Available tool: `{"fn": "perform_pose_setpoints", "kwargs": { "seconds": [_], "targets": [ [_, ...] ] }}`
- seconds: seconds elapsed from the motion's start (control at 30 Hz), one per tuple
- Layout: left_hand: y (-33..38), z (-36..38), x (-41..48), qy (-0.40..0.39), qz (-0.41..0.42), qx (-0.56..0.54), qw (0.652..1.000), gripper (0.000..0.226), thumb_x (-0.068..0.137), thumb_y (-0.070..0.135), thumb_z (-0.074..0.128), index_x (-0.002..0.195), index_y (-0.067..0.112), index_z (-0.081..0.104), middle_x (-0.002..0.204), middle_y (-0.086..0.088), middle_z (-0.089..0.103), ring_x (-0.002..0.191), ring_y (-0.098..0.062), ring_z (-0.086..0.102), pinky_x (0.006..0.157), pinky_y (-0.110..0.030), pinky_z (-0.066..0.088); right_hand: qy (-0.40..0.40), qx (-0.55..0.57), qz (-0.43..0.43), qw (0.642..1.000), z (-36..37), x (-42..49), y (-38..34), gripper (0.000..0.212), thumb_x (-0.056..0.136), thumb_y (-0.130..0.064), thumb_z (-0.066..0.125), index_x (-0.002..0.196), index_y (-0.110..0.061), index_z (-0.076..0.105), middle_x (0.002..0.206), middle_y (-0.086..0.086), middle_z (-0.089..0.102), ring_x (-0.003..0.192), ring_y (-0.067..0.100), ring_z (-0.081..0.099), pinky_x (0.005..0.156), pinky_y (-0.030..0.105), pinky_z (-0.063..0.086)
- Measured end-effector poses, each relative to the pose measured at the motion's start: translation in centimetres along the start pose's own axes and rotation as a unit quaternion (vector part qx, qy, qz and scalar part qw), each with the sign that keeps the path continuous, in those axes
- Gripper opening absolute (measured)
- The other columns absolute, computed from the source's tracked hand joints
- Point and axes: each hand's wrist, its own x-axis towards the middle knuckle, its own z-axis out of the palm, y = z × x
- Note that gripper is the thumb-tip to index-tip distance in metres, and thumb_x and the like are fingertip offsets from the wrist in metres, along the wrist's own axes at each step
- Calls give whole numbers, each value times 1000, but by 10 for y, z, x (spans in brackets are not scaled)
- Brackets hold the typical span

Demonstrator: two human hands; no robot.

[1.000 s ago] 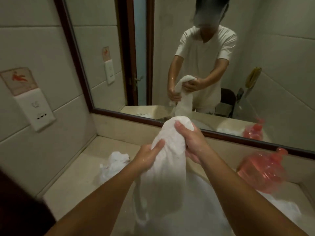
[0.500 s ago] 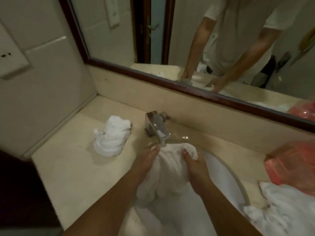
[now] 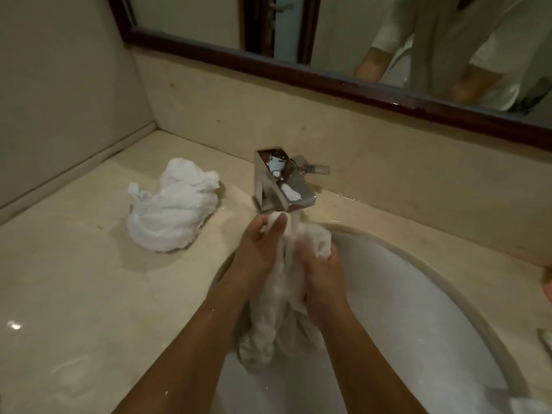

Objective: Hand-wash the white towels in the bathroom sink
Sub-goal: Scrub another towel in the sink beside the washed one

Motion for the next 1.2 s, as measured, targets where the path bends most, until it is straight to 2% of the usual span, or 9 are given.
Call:
{"fn": "perform_pose_setpoints", "kwargs": {
  "seconds": [0.1,0.23,0.43,0.67,0.77,0.9,1.03,1.13,1.2],
  "targets": [
    [-2,3,-4,10,81,40,996,41,87,63,67,102,24,68,93,2,74,89,-16,69,85,-46,59,-15,25,-30,999,-1,-1,10,38,88,-47,71,123,-32,69,117,-2,78,109,23,75,98,58,59],
    [7,6,-18,-8,39,66,997,44,98,54,64,130,24,65,118,2,75,106,-18,73,101,-46,57,-21,112,-6,993,-3,1,14,47,85,-40,81,128,-27,68,119,6,78,108,30,76,97,57,60],
    [14,1,-25,-55,33,-19,998,31,106,35,59,116,9,74,100,-12,80,84,-19,79,66,-25,61,-80,194,-1,978,-8,3,7,52,87,-32,84,133,-13,68,122,17,76,114,37,74,106,58,55],
    [13,-4,-18,-6,104,-38,994,32,103,28,65,131,13,69,115,-9,78,110,-28,75,101,-46,58,-77,114,-24,990,-7,11,-6,56,78,-48,79,126,-22,71,112,6,80,104,29,78,98,54,61],
    [12,0,-27,-64,89,-141,984,37,104,23,62,135,4,64,119,-21,75,111,-36,73,101,-51,57,-82,71,-53,993,-7,7,-13,66,79,-57,85,130,-20,66,114,4,79,102,24,78,84,42,66],
    [10,2,-37,-100,70,-139,983,33,99,24,60,123,4,72,110,-18,76,101,-35,75,88,-43,61,-138,29,-61,988,-15,-3,-17,43,88,-42,84,117,-13,73,102,7,81,100,29,78,83,44,64],
    [10,3,-36,4,158,2,987,42,95,32,71,134,18,68,132,-5,70,121,-22,67,110,-44,51,-104,65,-56,991,-16,-5,-27,27,91,-17,81,116,-10,75,101,13,81,96,33,79,92,54,63],
    [8,0,-36,31,175,81,981,46,103,56,54,131,21,63,126,0,69,105,-10,66,84,-32,55,-70,152,-42,985,-12,-1,-37,44,83,-22,86,123,-8,72,108,18,79,100,36,78,94,59,61],
    [2,-4,-37,-54,96,126,986,65,94,81,39,126,31,66,119,6,72,104,-11,67,83,-31,53,-75,214,-39,973,-11,4,-44,65,69,-33,94,125,-8,72,112,20,78,100,39,78,94,62,60]
  ]
}}
